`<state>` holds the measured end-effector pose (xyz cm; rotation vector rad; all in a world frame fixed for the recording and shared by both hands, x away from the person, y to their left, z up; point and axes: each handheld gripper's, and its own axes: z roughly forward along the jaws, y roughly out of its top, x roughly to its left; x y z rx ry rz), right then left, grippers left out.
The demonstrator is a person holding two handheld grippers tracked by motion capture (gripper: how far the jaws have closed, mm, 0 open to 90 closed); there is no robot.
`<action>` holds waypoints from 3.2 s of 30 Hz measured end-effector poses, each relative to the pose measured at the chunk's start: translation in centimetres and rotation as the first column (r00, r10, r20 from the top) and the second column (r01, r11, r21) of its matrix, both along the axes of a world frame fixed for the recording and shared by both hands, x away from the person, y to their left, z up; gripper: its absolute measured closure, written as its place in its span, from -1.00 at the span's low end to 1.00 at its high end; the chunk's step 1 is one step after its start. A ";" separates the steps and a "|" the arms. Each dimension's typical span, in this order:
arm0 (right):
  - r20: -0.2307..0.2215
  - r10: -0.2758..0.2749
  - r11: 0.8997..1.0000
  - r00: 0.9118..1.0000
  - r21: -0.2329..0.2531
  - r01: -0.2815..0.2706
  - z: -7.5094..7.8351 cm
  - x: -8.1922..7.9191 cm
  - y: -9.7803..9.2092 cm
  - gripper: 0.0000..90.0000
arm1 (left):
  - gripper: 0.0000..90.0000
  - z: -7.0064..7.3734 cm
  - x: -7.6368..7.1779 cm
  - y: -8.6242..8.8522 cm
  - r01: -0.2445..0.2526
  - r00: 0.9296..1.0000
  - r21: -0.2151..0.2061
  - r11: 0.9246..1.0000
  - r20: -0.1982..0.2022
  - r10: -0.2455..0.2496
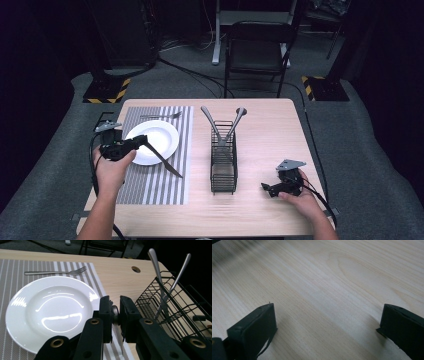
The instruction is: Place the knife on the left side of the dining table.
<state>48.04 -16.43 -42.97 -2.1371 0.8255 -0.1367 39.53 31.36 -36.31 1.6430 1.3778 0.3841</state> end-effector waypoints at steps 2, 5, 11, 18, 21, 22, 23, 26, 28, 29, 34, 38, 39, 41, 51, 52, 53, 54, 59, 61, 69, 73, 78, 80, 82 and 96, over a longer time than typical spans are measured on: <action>0.000 0.000 1.000 1.000 0.000 0.000 0.0 0.0 0.0 -1.00 | 0.77 -0.4 -0.1 0.6 -0.009 1.000 -0.013 1.000 -0.002 0.009; 0.000 0.000 1.000 1.000 0.000 0.000 0.0 0.0 0.0 -1.00 | 0.74 -1.2 -0.3 1.5 -0.048 0.999 -0.031 0.998 -0.012 0.047; 0.000 0.000 1.000 1.000 0.000 0.000 0.0 0.0 0.0 -1.00 | 0.70 -2.8 -0.6 3.3 -0.070 0.997 -0.046 0.996 -0.019 0.070; -0.001 -0.004 1.000 1.000 0.000 0.004 0.0 0.0 0.0 -1.00 | 0.66 -4.3 -0.6 4.7 -0.120 0.992 -0.099 0.988 -0.041 0.116; 0.002 -0.006 1.000 1.000 -0.004 0.006 0.0 0.0 0.0 -1.00 | 0.66 -5.0 -0.6 5.2 -0.140 0.990 -0.124 0.982 -0.051 0.135; 0.002 -0.006 1.000 1.000 -0.004 0.006 0.0 0.0 0.0 -1.00 | 0.65 -5.1 -0.6 5.3 -0.145 0.989 -0.126 0.981 -0.052 0.139; 0.002 -0.006 1.000 1.000 -0.004 0.006 0.0 0.0 0.0 -1.00 | 0.65 -5.3 -0.6 5.5 -0.146 0.989 -0.126 0.981 -0.056 0.139; 0.002 -0.006 1.000 1.000 -0.004 0.006 0.0 0.0 0.0 -1.00 | 0.64 -6.0 -0.6 5.8 -0.173 0.984 -0.144 0.974 -0.062 0.165; 0.002 -0.006 1.000 1.000 -0.004 0.006 0.0 0.0 0.0 -1.00 | 0.64 -6.4 -0.7 6.1 -0.185 0.982 -0.153 0.971 -0.069 0.177; 0.000 -0.004 1.000 1.000 -0.001 0.004 0.0 0.0 0.0 -1.00 | 0.64 -6.8 -0.7 6.3 -0.196 0.980 -0.162 0.967 -0.069 0.187; 0.002 -0.006 1.000 1.000 -0.004 0.006 0.0 0.0 0.0 -1.00 | 0.63 -8.1 -0.8 7.0 -0.249 0.967 -0.210 0.946 -0.111 0.230; 0.002 -0.005 1.000 1.000 -0.004 0.005 0.0 0.0 0.0 -1.00 | 0.62 -9.1 -0.8 7.6 -0.275 0.959 -0.225 0.935 -0.130 0.251; -0.001 -0.004 1.000 1.000 0.000 0.004 0.0 0.0 0.0 -1.00 | 0.61 -9.4 -0.8 7.7 -0.278 0.958 -0.228 0.933 -0.133 0.253; -0.001 -0.004 1.000 1.000 0.000 0.004 0.0 0.0 0.0 -1.00 | 0.61 -9.8 -0.8 7.9 -0.286 0.956 -0.235 0.929 -0.141 0.259; 0.002 -0.006 1.000 1.000 -0.004 0.006 0.0 0.0 0.0 -1.00 | 0.57 -11.2 -0.9 8.4 -0.319 0.944 -0.241 0.917 -0.168 0.284; -0.001 -0.004 1.000 1.000 0.000 0.004 0.0 0.0 0.0 -1.00 | 0.57 -11.3 -0.9 8.4 -0.322 0.943 -0.241 0.915 -0.168 0.287; 0.002 -0.006 1.000 1.000 -0.004 0.006 0.0 0.0 0.0 -1.00 | 0.57 -11.4 -0.9 8.6 -0.321 0.943 -0.239 0.916 -0.174 0.285; -0.001 -0.004 1.000 1.000 0.000 0.004 0.0 0.0 0.0 -1.00 | 0.56 -11.6 -1.0 8.6 -0.325 0.941 -0.242 0.914 -0.176 0.288; 0.002 -0.006 1.000 1.000 -0.004 0.006 0.0 0.0 0.0 -1.00 | 0.55 -12.3 -1.0 8.8 -0.337 0.936 -0.236 0.912 -0.191 0.297; 0.002 -0.006 1.000 1.000 -0.004 0.006 0.0 0.0 0.0 -1.00 | 0.53 -12.5 -1.0 8.8 -0.341 0.934 -0.221 0.914 -0.191 0.303; 0.002 -0.006 1.000 1.000 -0.004 0.006 0.0 0.0 0.0 -1.00 | 0.51 -13.4 -0.9 9.2 -0.337 0.931 -0.193 0.921 -0.210 0.297; 0.002 -0.006 1.000 1.000 -0.004 0.006 0.0 0.0 0.0 -1.00 | 0.50 -13.8 -0.8 9.3 -0.347 0.926 -0.199 0.917 -0.226 0.301; 0.001 -0.006 1.000 1.000 -0.003 0.006 0.0 0.0 0.0 -1.00 | 0.50 -14.2 -0.7 9.5 -0.345 0.924 -0.196 0.918 -0.240 0.297; 0.002 -0.006 1.000 1.000 -0.004 0.006 0.0 0.0 0.0 -1.00 | 0.49 -14.4 -0.7 9.5 -0.348 0.922 -0.190 0.918 -0.245 0.299; 0.001 -0.005 1.000 1.000 -0.004 0.005 0.0 0.0 0.0 -1.00 | 0.49 -14.5 -0.6 9.5 -0.349 0.921 -0.188 0.918 -0.251 0.298; 0.001 -0.006 1.000 1.000 -0.003 0.006 0.0 0.0 0.0 -1.00 | 0.47 -15.1 -0.6 9.6 -0.354 0.913 -0.169 0.920 -0.275 0.301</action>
